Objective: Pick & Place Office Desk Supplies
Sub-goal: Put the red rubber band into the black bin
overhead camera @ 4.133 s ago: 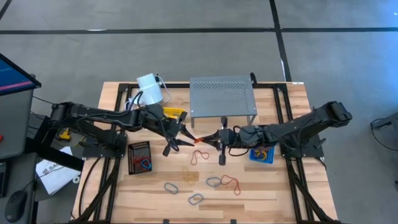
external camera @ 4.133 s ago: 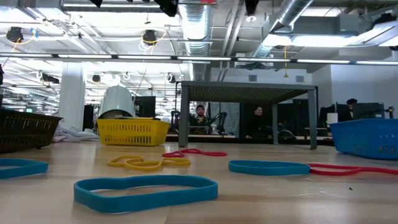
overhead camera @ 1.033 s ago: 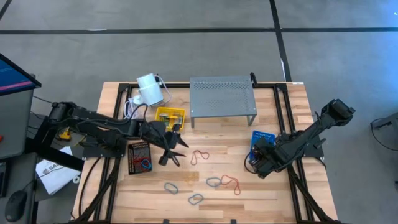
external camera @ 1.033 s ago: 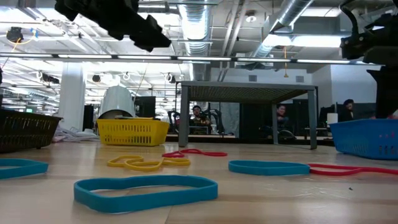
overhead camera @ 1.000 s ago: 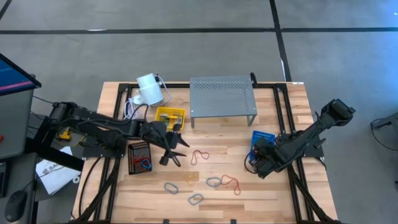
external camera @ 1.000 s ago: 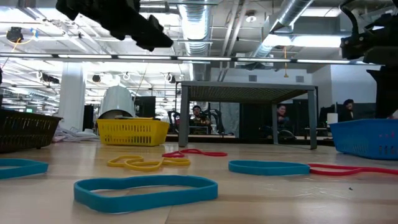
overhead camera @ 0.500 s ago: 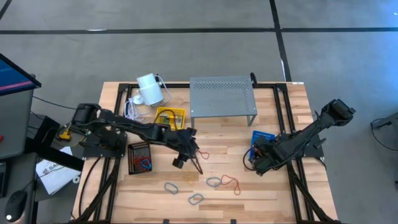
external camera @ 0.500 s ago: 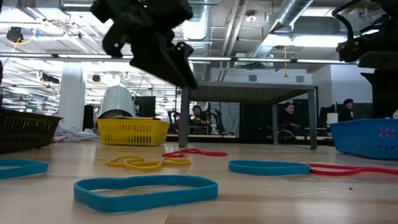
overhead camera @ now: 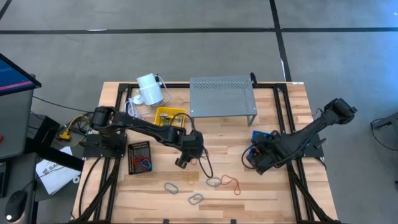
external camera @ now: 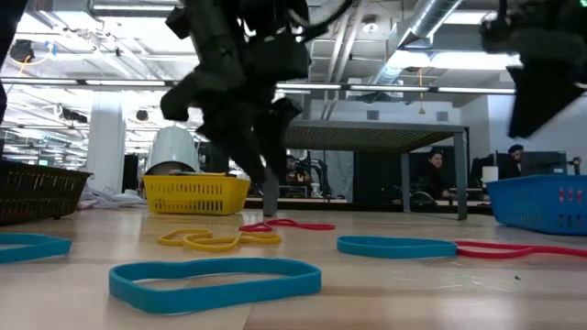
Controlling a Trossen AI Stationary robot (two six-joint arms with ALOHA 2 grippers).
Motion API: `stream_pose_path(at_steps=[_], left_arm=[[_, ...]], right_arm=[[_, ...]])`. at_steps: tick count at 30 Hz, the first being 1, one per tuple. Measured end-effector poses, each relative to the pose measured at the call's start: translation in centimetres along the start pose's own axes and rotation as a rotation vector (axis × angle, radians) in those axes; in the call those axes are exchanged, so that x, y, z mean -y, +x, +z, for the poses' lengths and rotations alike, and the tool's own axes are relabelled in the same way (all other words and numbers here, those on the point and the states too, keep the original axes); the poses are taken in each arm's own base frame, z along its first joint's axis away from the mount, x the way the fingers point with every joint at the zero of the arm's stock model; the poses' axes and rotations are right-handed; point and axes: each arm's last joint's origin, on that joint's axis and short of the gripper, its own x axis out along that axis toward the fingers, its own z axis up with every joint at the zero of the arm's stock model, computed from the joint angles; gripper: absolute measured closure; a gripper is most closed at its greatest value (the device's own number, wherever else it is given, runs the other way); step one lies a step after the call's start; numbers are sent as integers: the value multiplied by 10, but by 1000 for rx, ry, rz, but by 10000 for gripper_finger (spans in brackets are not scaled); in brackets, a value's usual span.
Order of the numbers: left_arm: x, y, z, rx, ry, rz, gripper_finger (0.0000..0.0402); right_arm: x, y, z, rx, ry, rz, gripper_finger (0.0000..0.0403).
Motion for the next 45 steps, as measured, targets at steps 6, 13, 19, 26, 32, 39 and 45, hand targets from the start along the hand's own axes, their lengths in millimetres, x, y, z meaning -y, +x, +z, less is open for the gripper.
stream_pose_path(at_steps=[6,13,19,26,32,39,45], left_arm=[[3,15,-5,-58,2,-26,198],[-2,19,-4,-26,-10,1,198],[-10,19,-3,5,-27,23,198],[-16,19,-4,22,-43,26,198],[-13,35,-6,25,-42,-13,198],[-12,50,-9,0,-42,-30,198],[-10,55,-10,3,-67,-67,226]], right_arm=[[3,-16,13,130,-19,53,148],[6,-19,16,184,-3,60,148],[0,-18,17,198,-3,86,148],[0,-18,17,203,-5,85,148],[0,-18,17,207,-3,86,148],[-1,-19,17,209,4,95,148],[-2,-19,18,210,10,102,148]])
